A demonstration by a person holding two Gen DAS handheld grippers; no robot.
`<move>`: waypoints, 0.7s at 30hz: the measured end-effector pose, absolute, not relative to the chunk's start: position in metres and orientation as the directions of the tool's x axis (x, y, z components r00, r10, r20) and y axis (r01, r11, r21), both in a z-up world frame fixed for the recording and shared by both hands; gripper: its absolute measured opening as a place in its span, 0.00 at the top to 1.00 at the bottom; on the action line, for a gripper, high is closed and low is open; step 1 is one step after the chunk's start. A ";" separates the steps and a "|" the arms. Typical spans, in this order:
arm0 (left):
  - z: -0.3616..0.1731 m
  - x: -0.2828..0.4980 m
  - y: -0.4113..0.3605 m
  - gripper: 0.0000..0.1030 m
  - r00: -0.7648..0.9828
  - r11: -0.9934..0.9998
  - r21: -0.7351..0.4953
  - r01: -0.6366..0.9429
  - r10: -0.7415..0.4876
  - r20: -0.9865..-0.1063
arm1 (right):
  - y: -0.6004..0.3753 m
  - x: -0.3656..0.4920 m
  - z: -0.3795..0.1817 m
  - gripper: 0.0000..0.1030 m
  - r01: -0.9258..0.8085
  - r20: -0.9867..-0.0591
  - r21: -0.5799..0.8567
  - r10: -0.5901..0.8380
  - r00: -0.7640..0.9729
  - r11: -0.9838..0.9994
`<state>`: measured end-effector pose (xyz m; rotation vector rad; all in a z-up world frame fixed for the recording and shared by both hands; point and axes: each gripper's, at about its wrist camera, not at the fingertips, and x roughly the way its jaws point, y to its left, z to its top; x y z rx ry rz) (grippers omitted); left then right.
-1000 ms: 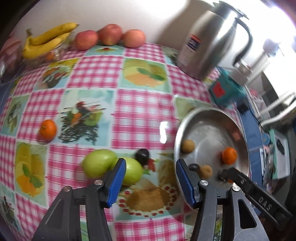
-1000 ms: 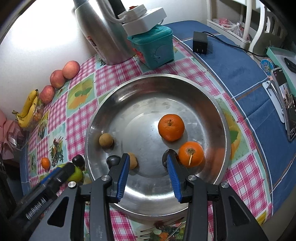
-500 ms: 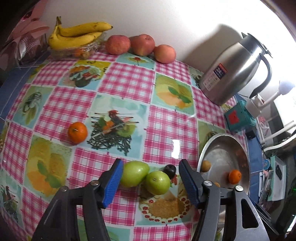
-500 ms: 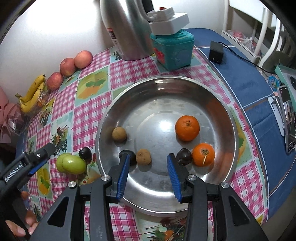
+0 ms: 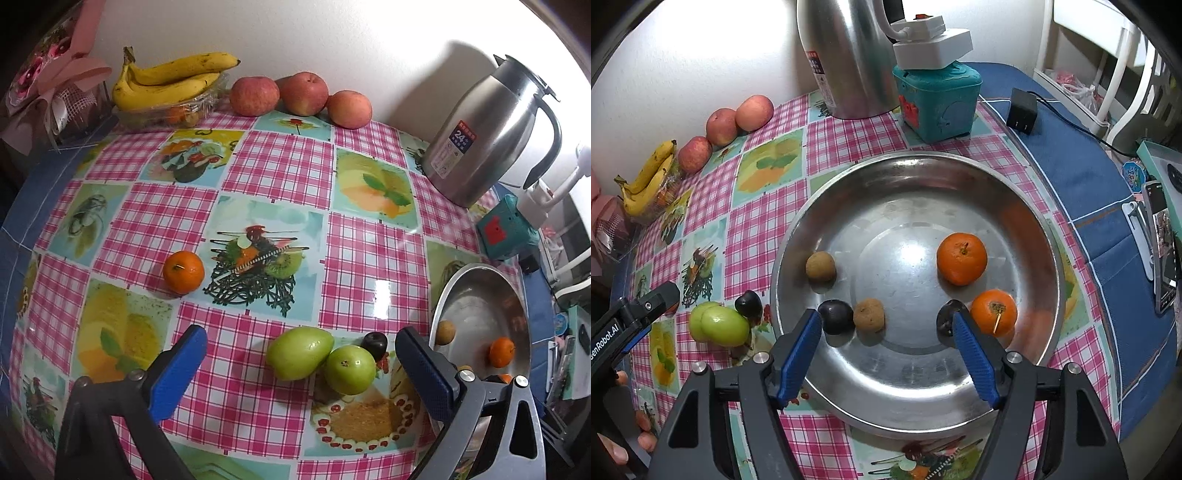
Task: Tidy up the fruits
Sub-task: 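Withdraw both open tools from the pan toward the green fruits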
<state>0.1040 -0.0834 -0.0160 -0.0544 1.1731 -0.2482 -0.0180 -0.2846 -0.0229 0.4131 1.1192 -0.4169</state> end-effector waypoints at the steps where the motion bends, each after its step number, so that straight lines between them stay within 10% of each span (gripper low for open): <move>1: -0.016 0.104 -0.083 0.00 0.363 0.972 -0.171 0.164 -0.220 -0.905 | -0.284 -0.018 -0.023 0.28 0.517 -0.920 0.108 -0.112 0.376 0.849; 5: -0.017 0.103 -0.084 0.00 0.372 0.976 -0.139 0.167 -0.193 -0.908 | -0.285 -0.018 -0.024 0.27 0.524 -0.920 0.111 -0.113 0.376 0.845; 7: -0.017 0.103 -0.083 0.00 0.376 0.977 -0.135 0.164 -0.188 -0.907 | -0.286 -0.018 -0.025 0.00 0.530 -0.919 0.105 -0.121 0.375 0.842; 21: -0.016 0.103 -0.082 0.00 0.372 0.974 -0.126 0.189 -0.190 -0.909 | -0.291 -0.021 -0.027 0.00 0.547 -0.919 0.101 -0.132 0.371 0.831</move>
